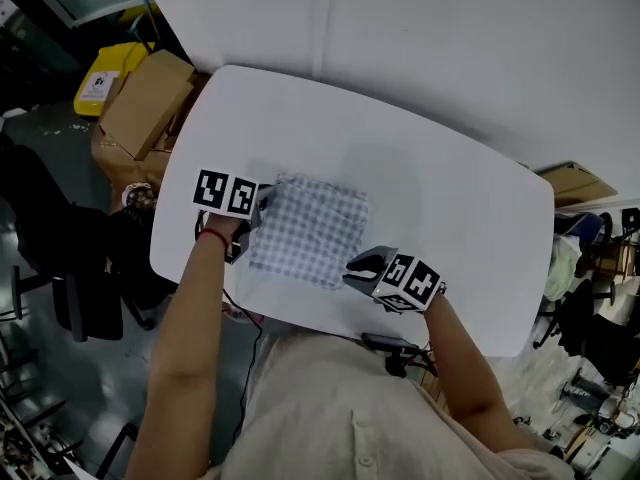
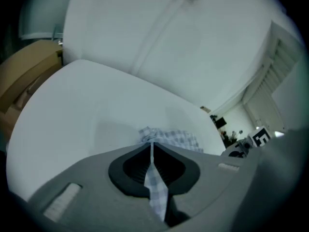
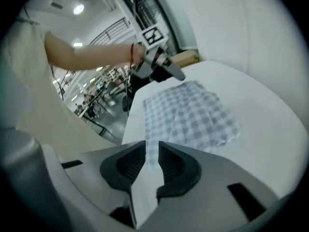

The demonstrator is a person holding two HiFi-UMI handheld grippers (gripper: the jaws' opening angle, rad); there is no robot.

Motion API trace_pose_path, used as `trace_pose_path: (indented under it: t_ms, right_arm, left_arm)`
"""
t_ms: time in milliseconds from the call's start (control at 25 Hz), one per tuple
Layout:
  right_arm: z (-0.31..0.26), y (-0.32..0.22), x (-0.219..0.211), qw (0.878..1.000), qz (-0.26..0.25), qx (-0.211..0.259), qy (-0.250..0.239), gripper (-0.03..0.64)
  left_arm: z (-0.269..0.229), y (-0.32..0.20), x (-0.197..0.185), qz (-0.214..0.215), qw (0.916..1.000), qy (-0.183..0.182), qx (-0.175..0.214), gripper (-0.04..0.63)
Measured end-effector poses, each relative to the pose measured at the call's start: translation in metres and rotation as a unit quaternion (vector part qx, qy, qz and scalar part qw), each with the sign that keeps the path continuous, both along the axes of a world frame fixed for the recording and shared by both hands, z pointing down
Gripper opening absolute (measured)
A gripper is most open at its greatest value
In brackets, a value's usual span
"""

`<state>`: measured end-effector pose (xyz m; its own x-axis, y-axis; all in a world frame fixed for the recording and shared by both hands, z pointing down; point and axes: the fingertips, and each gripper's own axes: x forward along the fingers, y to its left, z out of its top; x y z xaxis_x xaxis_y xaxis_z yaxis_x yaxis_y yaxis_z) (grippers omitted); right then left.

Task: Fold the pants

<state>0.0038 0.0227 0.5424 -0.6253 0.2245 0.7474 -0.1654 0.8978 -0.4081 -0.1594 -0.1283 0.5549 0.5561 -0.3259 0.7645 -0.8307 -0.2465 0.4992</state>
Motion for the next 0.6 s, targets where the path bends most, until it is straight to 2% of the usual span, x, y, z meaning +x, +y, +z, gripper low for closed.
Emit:
trace_pose_path:
  t_ms: [120, 280, 480, 600]
  right_arm:
    - [-0.032, -0.020, 0.005, 0.994, 0.087, 0.003, -0.059, 0.091]
    - [-0.044, -0.031, 0.008, 0.984, 0.156, 0.018, -0.089, 0.081]
    - [-0.051, -0.019, 0.000, 0.975, 0.191, 0.014, -0.113, 0.069]
    - [-0.058, -0.012, -0.006, 0.970, 0.207, 0.019, -0.127, 0.064]
  left_arm:
    - [-0.022, 0.017, -0.012, -0.051, 0.9973, 0.044, 0.029, 0.026]
    - [-0.039, 0.051, 0.002, -0.071, 0.9912, 0.093, 0.063, 0.025]
    - [-0.051, 0.095, 0.040, -0.051, 0.9876, 0.114, 0.095, 0.025]
    - [-0.064, 0.111, 0.063, -0.025, 0.9863, 0.108, 0.122, 0.025]
